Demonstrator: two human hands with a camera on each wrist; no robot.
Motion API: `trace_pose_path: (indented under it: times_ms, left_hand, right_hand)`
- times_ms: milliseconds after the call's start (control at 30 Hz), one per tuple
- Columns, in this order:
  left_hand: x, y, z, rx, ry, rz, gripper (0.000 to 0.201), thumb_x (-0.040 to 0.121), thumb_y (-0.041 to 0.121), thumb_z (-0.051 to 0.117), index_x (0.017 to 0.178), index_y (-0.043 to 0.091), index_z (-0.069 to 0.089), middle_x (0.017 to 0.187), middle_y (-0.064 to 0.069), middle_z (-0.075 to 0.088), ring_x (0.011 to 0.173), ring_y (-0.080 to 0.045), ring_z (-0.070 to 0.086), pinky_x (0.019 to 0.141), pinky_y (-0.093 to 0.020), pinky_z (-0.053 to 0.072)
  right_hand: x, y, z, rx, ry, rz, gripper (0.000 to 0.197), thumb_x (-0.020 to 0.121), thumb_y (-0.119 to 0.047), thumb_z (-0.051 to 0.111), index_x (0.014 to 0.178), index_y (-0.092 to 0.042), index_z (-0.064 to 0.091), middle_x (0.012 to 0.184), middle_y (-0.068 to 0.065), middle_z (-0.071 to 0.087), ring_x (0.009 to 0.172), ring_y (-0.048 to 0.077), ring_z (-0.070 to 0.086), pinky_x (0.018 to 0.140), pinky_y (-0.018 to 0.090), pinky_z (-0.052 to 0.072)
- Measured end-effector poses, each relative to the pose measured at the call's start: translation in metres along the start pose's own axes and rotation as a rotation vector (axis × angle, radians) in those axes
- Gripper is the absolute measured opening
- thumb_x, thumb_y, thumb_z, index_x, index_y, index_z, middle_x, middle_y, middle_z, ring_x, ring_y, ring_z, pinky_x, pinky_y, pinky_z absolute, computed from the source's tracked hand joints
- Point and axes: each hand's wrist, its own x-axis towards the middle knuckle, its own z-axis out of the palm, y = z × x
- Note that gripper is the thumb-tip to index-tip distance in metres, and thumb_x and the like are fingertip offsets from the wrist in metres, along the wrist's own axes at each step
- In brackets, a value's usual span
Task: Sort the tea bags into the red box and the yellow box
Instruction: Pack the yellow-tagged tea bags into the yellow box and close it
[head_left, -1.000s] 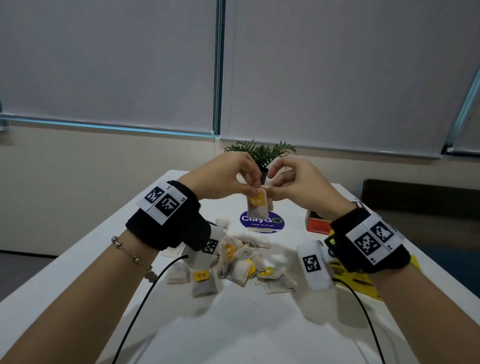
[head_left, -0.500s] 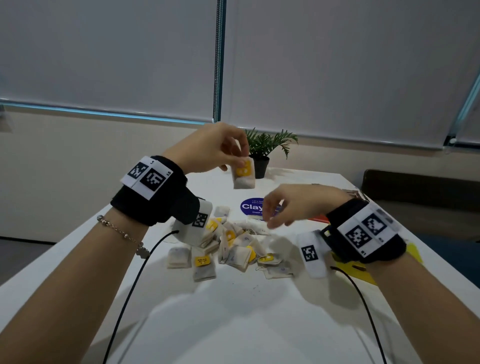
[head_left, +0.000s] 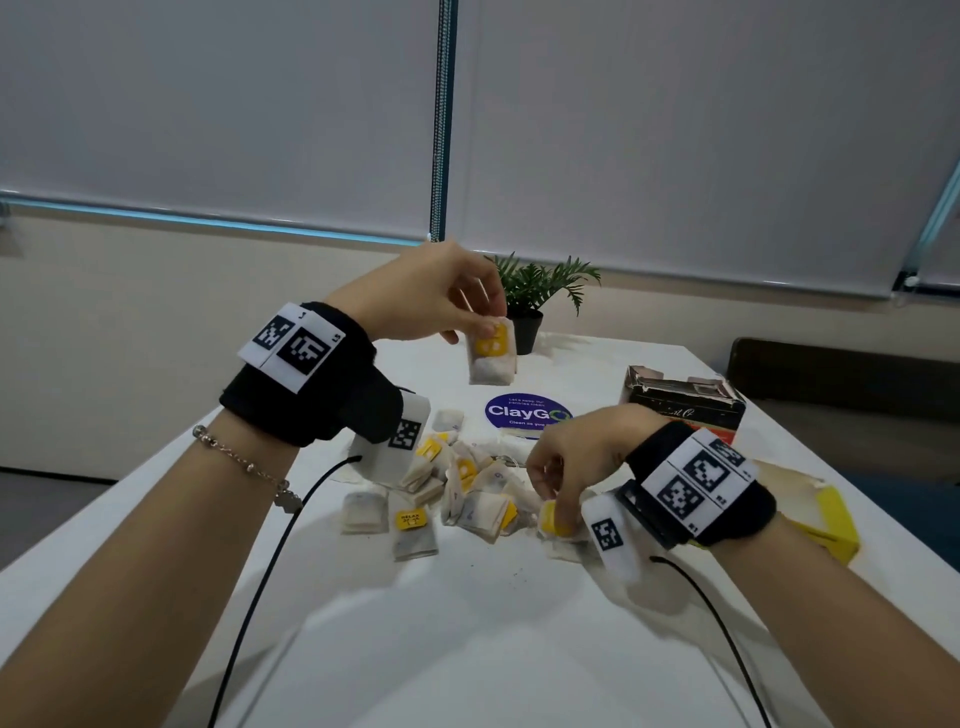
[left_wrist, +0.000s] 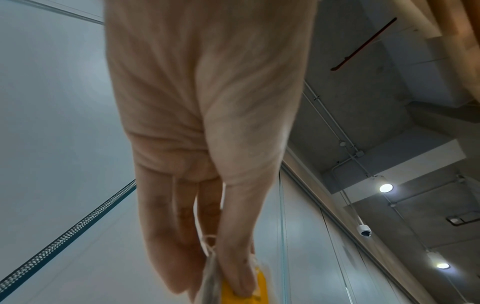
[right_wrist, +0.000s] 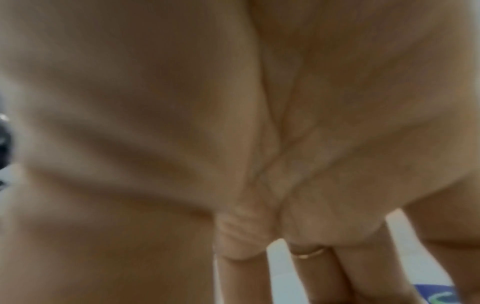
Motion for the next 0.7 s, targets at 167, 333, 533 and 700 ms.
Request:
trace_pose_path:
  times_ms: [167, 333, 533, 700]
  left_hand:
    - [-0.001, 0.002, -0.001, 0.046, -0.095, -0.01, 0.01, 0.087, 0.016, 0.069, 0.088, 0.026, 0.067, 0.087, 0.007, 0.068, 0.079, -0.009, 0.067, 0.064, -0.021, 0.055]
    - [-0.002, 0.004, -0.001, 0.045, -0.149, -0.013, 0.015, 0.087, 0.016, 0.069, 0.083, 0.029, 0.064, 0.09, 0.005, 0.067, 0.081, -0.011, 0.066, 0.066, -0.023, 0.055]
    - [-0.004, 0.008, -0.001, 0.024, -0.161, -0.003, 0.007, 0.086, 0.019, 0.07, 0.085, 0.025, 0.066, 0.09, 0.006, 0.068, 0.08, -0.013, 0.067, 0.066, -0.025, 0.056]
    - [-0.005, 0.011, -0.001, 0.02, -0.199, -0.001, 0.008, 0.086, 0.017, 0.071, 0.085, 0.024, 0.067, 0.086, 0.009, 0.067, 0.078, -0.009, 0.066, 0.067, -0.023, 0.055]
  right_hand:
    - [-0.017, 0.016, -0.017, 0.148, 0.203, -0.06, 0.02, 0.074, -0.018, 0.079, 0.072, -0.023, 0.06, 0.063, -0.011, 0.058, 0.062, 0.011, 0.049, 0.059, 0.024, 0.04]
    - [-0.027, 0.033, -0.03, 0.401, 0.515, -0.214, 0.012, 0.084, -0.022, 0.074, 0.095, -0.023, 0.069, 0.087, -0.002, 0.071, 0.077, 0.02, 0.067, 0.071, 0.03, 0.056]
    - [-0.029, 0.036, -0.033, 0.709, 0.75, -0.281, 0.01, 0.084, -0.023, 0.075, 0.089, -0.014, 0.078, 0.089, 0.004, 0.076, 0.08, 0.009, 0.069, 0.069, 0.025, 0.057]
    - [-0.024, 0.032, -0.033, 0.872, 0.889, -0.333, 0.007, 0.082, -0.018, 0.076, 0.089, -0.015, 0.079, 0.087, 0.007, 0.077, 0.075, 0.008, 0.067, 0.065, 0.022, 0.052]
